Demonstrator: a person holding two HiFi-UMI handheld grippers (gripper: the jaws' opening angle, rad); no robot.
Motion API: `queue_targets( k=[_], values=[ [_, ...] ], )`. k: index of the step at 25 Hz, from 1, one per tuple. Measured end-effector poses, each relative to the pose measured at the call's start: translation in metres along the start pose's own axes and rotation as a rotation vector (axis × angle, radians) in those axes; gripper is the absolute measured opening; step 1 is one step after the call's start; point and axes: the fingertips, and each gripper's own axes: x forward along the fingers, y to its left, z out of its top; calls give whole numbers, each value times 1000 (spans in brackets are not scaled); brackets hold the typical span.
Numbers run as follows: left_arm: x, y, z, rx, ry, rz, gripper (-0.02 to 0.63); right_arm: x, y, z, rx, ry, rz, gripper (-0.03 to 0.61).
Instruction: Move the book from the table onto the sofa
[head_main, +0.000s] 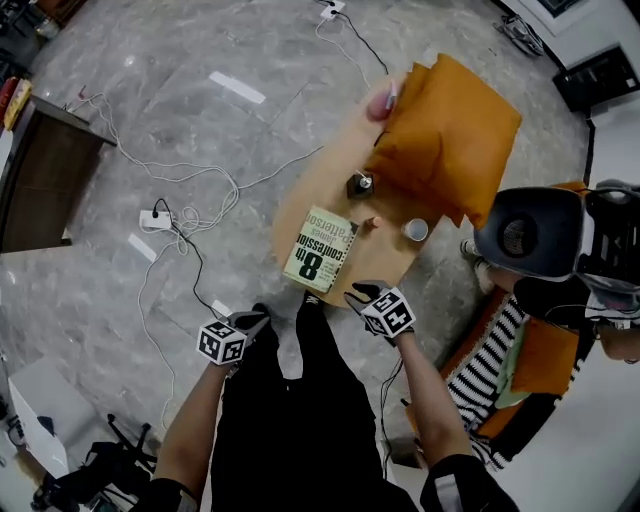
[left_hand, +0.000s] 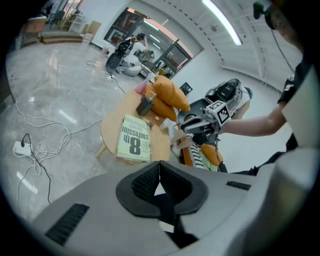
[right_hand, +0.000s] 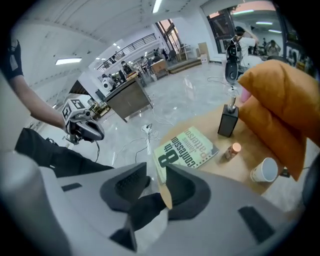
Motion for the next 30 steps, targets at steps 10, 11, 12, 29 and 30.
queue_targets(
  k=[10, 11, 12, 29, 30],
  values=[
    [57, 41, -9, -105, -77, -56, 20, 68, -83, -8, -15, 59, -83, 360],
    [66, 49, -12, -133, -70, -76, 47, 76, -90, -8, -9, 59, -91, 367],
    [76, 57, -15, -175, -64, -104, 106, 86, -98, -6, -3, 58, -100, 380],
    [146, 150, -14, -518, -189, -176, 304, 165, -187, 26, 78, 15, -271, 495],
    [150, 150, -15, -520, -183, -182, 307, 166, -189, 26, 80, 11, -274, 495]
  ],
)
